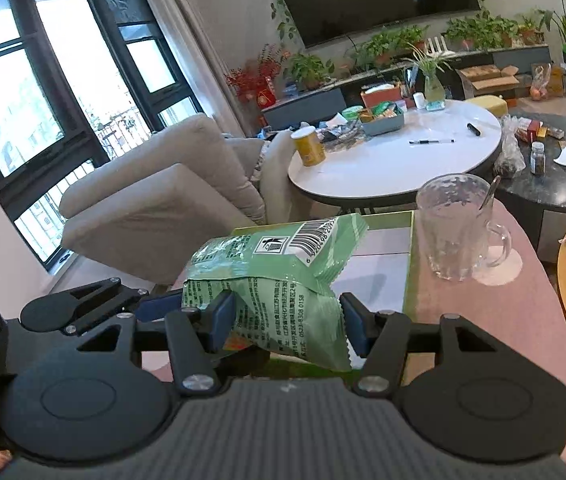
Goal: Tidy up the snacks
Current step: 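Carry the mint-green packet with the right gripper over the green box, then open the right gripper to release the packet into the box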
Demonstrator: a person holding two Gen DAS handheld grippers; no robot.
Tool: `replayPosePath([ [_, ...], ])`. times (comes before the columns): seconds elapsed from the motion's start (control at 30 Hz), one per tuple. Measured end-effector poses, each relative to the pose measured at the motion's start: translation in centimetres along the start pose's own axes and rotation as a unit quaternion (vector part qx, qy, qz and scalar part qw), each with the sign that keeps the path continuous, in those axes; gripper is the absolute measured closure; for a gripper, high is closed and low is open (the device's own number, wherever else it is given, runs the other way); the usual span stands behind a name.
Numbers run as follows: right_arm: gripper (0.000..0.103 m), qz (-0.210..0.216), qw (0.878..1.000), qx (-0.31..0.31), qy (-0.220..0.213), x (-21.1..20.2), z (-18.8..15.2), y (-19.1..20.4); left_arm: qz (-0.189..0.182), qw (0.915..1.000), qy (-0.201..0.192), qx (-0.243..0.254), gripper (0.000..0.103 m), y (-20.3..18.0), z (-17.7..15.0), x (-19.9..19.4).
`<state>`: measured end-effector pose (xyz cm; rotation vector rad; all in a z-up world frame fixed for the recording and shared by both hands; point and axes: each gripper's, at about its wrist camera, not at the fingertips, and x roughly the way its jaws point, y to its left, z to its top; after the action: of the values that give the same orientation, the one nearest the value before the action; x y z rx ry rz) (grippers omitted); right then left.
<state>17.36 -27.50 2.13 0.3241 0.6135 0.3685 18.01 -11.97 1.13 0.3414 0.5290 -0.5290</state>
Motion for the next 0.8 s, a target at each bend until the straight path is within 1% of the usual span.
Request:
replayPosePath([
  [0.13,0.056,0.005,1.000,0.015,0.017,1.8,-0.1,-1.9,-0.003,0.9998,0.022,-0.002,0.039,0.3,-0.6,2.3],
  [0.37,0.056,0.009,0.999,0.024,0.042,3.8,-1.4,-2.7,0.001,0.9983,0.058,-0.011,0.039,0.6,-2.2,4.5],
  [0.43,0.056,0.003,0.999,0.026,0.042,3.9,-1.6,-2.9,0.005,0.9984,0.056,-0.011,0.036,0.6,-2.3,4.6],
  [0.47,0.056,-0.004,0.999,0.026,0.040,3.8,-1.7,-2.9,0.010,0.9984,0.055,-0.010,0.029,0.6,-2.3,4.6],
  [0.5,0.055,-0.014,0.999,0.025,0.038,3.6,-1.9,-3.0,0.018,0.9984,0.053,-0.011,0.024,0.6,-2.4,4.3],
  [0.53,0.055,-0.018,0.999,0.024,0.035,3.4,-2.1,-3.1,0.024,0.9983,0.051,-0.012,0.023,0.6,-2.6,3.9],
  [0.63,0.055,-0.010,0.999,0.035,0.029,2.2,-2.5,-3.7,0.030,0.9987,0.038,-0.018,0.022,0.7,-3.2,2.3],
  [0.7,0.053,-0.017,0.999,0.044,0.017,0.8,-2.8,-3.8,0.034,0.9984,0.033,-0.031,0.022,0.9,-3.6,1.3],
  [0.8,0.053,-0.010,0.998,0.057,0.007,-1.1,-3.4,-3.9,0.039,0.9978,0.024,-0.047,0.021,1.1,-4.2,-0.5],
])
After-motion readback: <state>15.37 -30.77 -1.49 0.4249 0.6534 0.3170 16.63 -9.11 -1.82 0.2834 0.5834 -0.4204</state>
